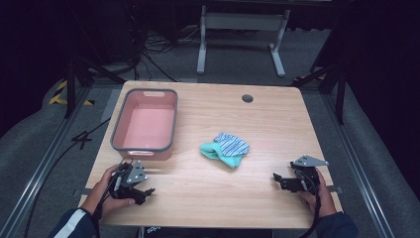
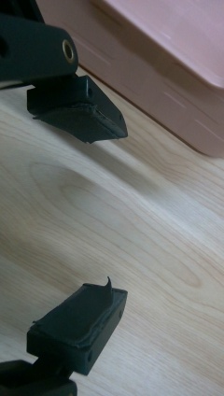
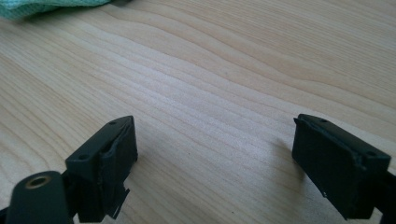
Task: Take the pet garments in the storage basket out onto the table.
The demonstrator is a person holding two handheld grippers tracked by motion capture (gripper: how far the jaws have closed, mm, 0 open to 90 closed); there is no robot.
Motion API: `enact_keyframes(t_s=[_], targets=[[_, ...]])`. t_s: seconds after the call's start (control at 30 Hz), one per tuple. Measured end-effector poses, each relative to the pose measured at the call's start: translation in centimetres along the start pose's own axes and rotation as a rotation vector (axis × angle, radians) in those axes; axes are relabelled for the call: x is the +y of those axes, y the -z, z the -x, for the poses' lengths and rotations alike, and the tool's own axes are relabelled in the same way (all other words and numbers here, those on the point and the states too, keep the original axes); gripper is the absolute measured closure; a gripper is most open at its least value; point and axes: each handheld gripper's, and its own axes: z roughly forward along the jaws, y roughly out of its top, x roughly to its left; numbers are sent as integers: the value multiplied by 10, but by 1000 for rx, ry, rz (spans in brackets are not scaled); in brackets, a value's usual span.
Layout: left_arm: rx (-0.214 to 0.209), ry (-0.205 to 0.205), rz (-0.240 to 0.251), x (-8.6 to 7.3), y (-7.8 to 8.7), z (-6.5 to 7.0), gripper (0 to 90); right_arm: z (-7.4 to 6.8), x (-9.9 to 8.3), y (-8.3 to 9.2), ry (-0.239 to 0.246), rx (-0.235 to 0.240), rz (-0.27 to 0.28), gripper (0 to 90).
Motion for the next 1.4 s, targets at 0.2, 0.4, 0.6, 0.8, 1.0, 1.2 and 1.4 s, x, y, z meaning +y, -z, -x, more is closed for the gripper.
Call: enact_keyframes(t_s=[0.2,0.4,0.6,0.8,1.0,1.2,1.4], targets=[[-18,71,41,-23,4,-17,186,0,0,0,0,0,0,144],[-75,200,98,-48,2,-33,182,0,0,0,0,0,1,144],[-25,260,151,-61,3,-39,173,0,-1,1,-8,-3,0,144],[-12,263,142,-60,3,-38,150,0,-1,1,-10,-3,0,144],[-15,268,145,-60,2,-38,145,0,-1,2,-9,-6,-1,144],[-8,267,144,-60,2,-38,145,0,-1,2,-8,-6,0,144],[-9,269,137,-59,3,-38,143,0,-1,2,-9,-6,-1,144]])
